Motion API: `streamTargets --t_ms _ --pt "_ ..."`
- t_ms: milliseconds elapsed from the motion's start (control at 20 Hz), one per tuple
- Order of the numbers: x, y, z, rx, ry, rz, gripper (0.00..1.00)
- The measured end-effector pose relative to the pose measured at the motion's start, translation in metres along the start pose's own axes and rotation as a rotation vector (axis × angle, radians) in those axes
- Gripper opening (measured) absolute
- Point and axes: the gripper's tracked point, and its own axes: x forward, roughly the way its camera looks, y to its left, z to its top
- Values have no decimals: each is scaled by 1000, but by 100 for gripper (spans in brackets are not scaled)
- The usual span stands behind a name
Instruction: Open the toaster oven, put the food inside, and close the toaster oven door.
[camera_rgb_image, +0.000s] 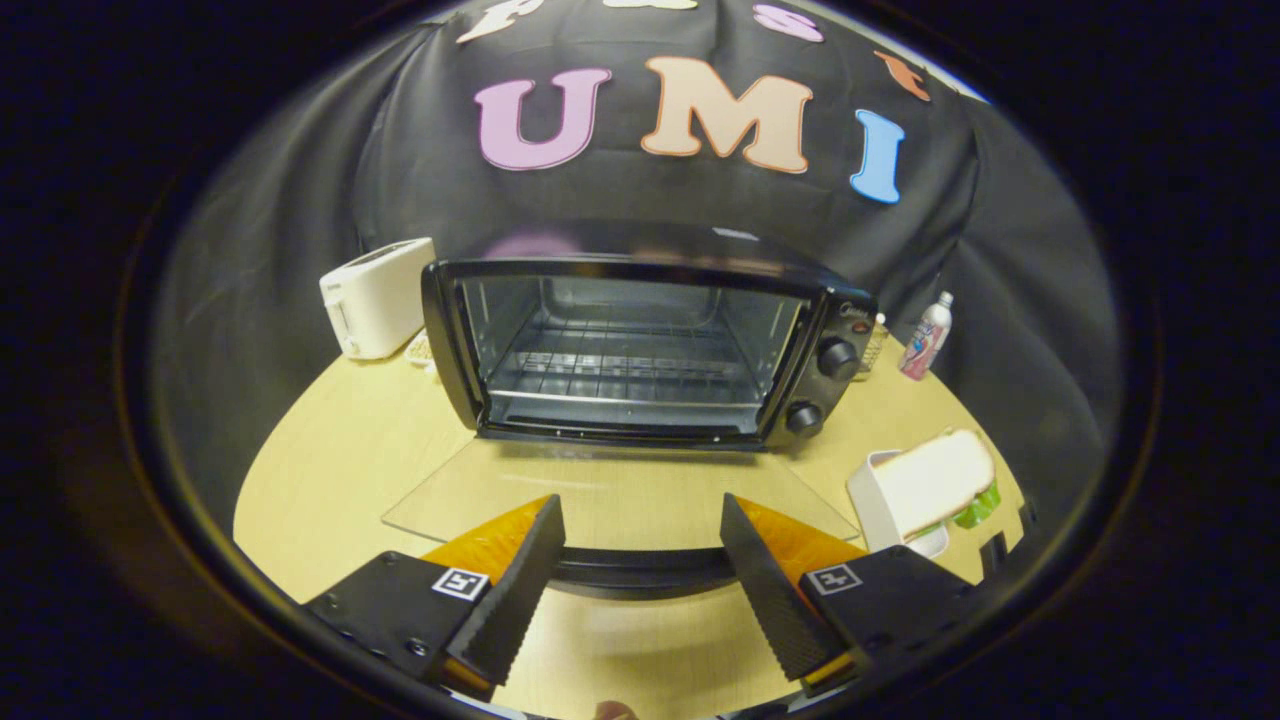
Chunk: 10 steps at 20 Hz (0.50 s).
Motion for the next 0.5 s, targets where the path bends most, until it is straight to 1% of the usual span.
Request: streamTargets --t_ms 200,400,500 --pt "11 1 -17 68 37 2 99" --pt "18 5 -43 37 102 8 99" --pt "19 6 -45 29 102 13 99"
